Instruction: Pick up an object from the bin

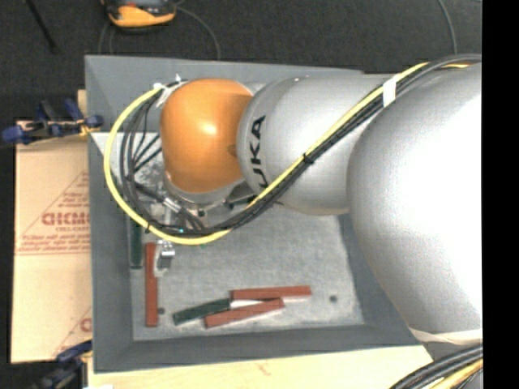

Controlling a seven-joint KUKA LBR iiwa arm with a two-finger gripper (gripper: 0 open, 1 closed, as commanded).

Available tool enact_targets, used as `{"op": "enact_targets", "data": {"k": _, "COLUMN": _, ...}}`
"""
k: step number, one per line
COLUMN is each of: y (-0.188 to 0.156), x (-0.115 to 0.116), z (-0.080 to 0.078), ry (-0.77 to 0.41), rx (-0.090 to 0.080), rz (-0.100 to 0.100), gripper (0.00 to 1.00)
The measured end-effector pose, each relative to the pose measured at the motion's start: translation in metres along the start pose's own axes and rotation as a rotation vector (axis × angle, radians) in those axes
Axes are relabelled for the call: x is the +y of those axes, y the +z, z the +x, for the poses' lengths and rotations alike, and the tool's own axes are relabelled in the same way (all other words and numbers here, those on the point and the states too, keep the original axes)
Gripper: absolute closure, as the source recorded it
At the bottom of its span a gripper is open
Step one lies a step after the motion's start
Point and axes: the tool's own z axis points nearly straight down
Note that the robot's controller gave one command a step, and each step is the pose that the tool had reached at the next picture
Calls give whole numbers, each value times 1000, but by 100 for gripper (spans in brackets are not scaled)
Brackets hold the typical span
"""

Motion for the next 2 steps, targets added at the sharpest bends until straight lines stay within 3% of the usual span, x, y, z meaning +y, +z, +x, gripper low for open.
{"op": "enact_targets", "data": {"k": 1, "y": -5, "x": -1, "z": -2, "ry": 4, "rx": -8, "rz": -2, "gripper": 0}}
{"op": "enact_targets", "data": {"k": 2, "y": 52, "x": 7, "z": 30, "ry": 3, "rx": -11, "rz": -3, "gripper": 0}}
